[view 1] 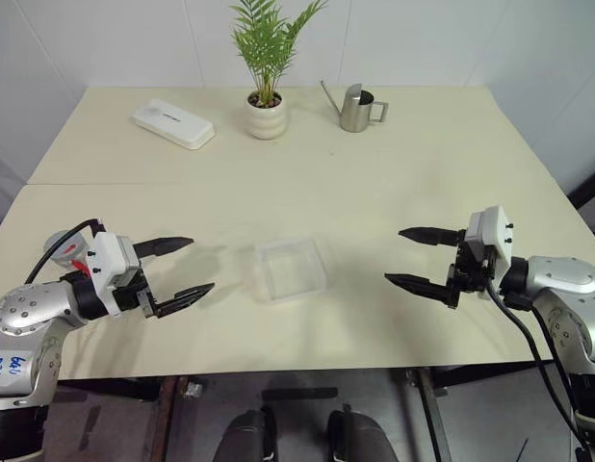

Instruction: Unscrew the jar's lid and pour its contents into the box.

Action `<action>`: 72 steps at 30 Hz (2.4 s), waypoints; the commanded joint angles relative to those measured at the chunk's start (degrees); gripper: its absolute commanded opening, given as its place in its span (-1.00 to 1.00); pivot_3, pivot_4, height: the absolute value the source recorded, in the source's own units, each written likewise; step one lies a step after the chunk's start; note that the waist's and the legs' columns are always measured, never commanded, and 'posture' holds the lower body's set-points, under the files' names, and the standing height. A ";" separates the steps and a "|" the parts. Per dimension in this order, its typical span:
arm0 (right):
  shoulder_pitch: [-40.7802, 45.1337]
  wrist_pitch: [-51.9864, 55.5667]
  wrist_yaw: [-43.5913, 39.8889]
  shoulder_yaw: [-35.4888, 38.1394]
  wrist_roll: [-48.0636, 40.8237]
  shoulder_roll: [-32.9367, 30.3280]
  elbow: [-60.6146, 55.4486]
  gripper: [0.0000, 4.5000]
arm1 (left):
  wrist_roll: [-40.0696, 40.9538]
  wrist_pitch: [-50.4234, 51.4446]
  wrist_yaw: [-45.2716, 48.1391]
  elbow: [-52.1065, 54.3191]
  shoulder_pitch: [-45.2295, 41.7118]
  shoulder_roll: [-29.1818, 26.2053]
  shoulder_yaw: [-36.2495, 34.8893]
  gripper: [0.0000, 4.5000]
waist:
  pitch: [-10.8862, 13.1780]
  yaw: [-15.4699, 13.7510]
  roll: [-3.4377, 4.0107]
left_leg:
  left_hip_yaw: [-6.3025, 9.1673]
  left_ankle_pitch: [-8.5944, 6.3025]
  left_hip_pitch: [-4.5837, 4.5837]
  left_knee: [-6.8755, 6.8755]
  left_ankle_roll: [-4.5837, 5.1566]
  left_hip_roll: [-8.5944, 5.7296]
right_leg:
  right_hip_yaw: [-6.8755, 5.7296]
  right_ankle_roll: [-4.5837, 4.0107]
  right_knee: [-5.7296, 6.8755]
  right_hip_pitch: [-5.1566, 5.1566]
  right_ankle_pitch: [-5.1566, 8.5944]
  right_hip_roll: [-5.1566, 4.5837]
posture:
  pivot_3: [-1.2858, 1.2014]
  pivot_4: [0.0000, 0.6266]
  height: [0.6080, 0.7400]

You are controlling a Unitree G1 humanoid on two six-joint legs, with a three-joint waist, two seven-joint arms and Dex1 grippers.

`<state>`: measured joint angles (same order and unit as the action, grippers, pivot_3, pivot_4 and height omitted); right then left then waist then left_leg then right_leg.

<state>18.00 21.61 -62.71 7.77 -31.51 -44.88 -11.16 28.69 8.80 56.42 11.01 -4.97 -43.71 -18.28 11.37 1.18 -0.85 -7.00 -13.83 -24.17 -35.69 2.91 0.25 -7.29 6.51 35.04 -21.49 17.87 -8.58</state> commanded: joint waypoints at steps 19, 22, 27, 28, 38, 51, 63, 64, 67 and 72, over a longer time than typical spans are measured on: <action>22.44 -2.95 -4.29 -9.49 0.46 16.13 13.04 1.00 | -13.34 -1.31 -44.73 25.41 28.62 33.63 -14.49 0.99 | -0.03 -0.46 -0.05 | 0.01 -0.32 -0.03 -0.37 0.26 0.10 | 0.13 0.01 0.05 0.05 -0.03 -0.04 | 0.03 -0.52 1.00; 23.64 -3.29 -2.59 -9.66 1.08 19.07 13.30 1.00 | -15.25 0.13 -53.82 25.17 26.37 40.29 -13.58 0.99 | -0.05 -1.24 -0.08 | 0.00 -0.35 -0.03 -0.41 0.28 0.11 | 0.15 -0.03 0.06 0.03 -0.07 -0.03 | 0.03 -0.52 1.00; 23.33 -2.23 1.25 -10.39 2.02 22.18 11.94 1.00 | -20.50 1.91 -61.80 23.43 20.70 44.07 -8.21 0.99 | -0.10 -1.41 -0.16 | -0.01 -0.37 -0.06 -0.40 0.29 0.12 | 0.14 -0.05 0.04 0.00 -0.08 -0.01 | 0.03 -0.52 1.00; 23.15 -1.99 2.06 -10.68 2.10 22.83 11.57 1.00 | -21.67 2.12 -63.15 22.87 19.09 44.42 -6.97 0.99 | -0.10 -1.41 -0.17 | -0.03 -0.37 -0.06 -0.39 0.27 0.12 | 0.15 -0.05 0.04 0.00 -0.09 -0.01 | 0.03 -0.52 1.00; 22.59 -1.19 8.46 -11.99 3.05 27.71 8.80 1.00 | -29.83 3.17 -72.55 13.93 9.08 44.50 -4.25 0.99 | -0.12 -1.05 -0.20 | -0.15 -0.21 -0.10 -0.39 0.31 0.18 | -0.31 -0.04 0.29 -0.04 -0.08 0.10 | 0.03 -0.52 1.00; 21.52 -0.79 10.67 -11.96 3.12 28.33 7.22 1.00 | -29.52 -0.38 -75.26 5.57 1.06 40.21 -6.42 0.99 | -0.13 -1.11 -0.21 | -0.14 -0.32 -0.10 -0.43 0.10 0.20 | -0.32 -0.05 0.34 -0.04 -0.08 0.06 | 0.03 -0.52 1.00; 20.92 -0.82 11.63 -11.73 2.87 28.63 6.14 1.00 | -29.99 -3.90 -76.75 -2.50 -4.13 35.00 -8.34 0.99 | -0.13 -1.06 -0.21 | -0.16 -0.21 -0.10 -0.41 0.27 0.21 | -0.40 -0.05 0.35 -0.06 -0.08 0.08 | 0.03 -0.52 1.00; 20.96 -0.91 11.61 -11.72 2.91 28.63 6.22 1.00 | -29.86 -4.18 -76.81 -3.06 -4.39 34.61 -8.58 0.99 | -0.13 -1.03 -0.21 | -0.16 -0.21 -0.10 -0.41 0.25 0.22 | -0.40 -0.05 0.35 -0.06 -0.08 0.08 | 0.03 -0.52 1.00; 21.03 -1.14 11.57 -11.71 3.01 28.66 6.39 1.00 | -29.51 -5.01 -77.27 -4.46 -5.01 33.94 -9.18 0.99 | -0.13 -1.04 -0.21 | -0.16 -0.24 -0.09 -0.42 0.20 0.22 | -0.40 -0.05 0.36 -0.06 -0.09 0.07 | 0.03 -0.52 1.00; 20.99 -1.52 11.76 -11.59 3.18 28.77 6.58 1.00 | -29.11 -6.26 -77.14 -5.76 -5.84 33.32 -9.42 0.45 | -0.13 -1.09 -0.22 | -0.16 -0.24 -0.09 -0.41 0.19 0.21 | -0.39 -0.05 0.36 -0.06 -0.09 0.07 | 0.03 -0.52 1.00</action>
<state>38.87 21.26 -51.20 -4.59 -27.78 -16.45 -2.65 -0.48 4.25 -20.43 5.22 -10.35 -9.52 -26.99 11.25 0.09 -1.07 -7.15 -14.08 -24.26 -36.10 3.09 0.46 -7.68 6.46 35.40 -21.56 17.79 -8.51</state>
